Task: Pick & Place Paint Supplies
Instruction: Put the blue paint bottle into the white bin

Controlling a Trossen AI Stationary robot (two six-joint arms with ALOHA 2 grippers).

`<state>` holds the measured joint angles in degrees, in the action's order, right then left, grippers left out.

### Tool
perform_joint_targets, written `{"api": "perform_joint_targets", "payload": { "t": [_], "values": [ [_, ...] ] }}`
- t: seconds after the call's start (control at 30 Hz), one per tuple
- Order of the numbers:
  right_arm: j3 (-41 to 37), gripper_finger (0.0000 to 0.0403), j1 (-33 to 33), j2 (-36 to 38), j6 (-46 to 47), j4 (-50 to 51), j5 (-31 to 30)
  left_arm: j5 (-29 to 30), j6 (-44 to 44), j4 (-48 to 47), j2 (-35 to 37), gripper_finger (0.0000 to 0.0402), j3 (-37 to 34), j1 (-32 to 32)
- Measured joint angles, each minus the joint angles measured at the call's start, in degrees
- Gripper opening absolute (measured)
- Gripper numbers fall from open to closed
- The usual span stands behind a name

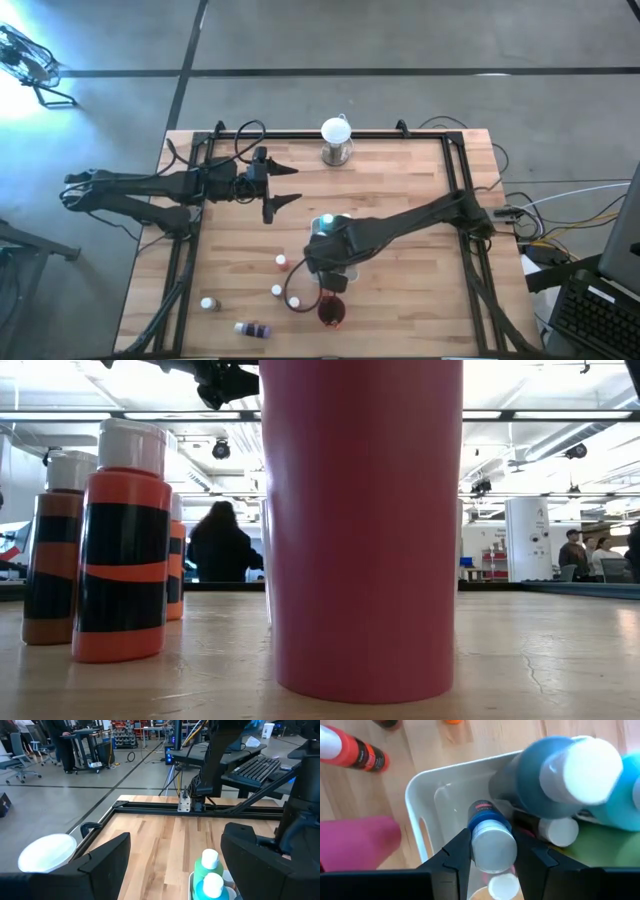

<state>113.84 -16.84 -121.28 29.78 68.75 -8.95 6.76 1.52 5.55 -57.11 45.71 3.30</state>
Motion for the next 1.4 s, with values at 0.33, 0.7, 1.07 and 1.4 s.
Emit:
{"api": "perform_joint_targets", "payload": {
  "t": [0.33,0.7,1.07,1.4],
  "values": [
    [3.1,0.0111,1.4,-3.2,-2.7,4.8,3.0,0.0,1.2,-0.3,0.0,0.0314,0.0,0.0],
    [3.0,0.0111,2.4,-3.1,-5.3,3.7,3.0,0.0,1.5,-0.5,0.0,0.0314,0.0,0.0],
    [1.6,0.0111,2.7,-3.1,-4.1,2.1,3.5,0.0,1.5,-0.5,0.0,0.0314,0.0,0.0],
    [-0.6,0.0111,2.8,-3.0,-3.7,0.6,3.6,0.0,1.4,-0.3,0.0,0.0314,0.0,0.0]
  ]
}}
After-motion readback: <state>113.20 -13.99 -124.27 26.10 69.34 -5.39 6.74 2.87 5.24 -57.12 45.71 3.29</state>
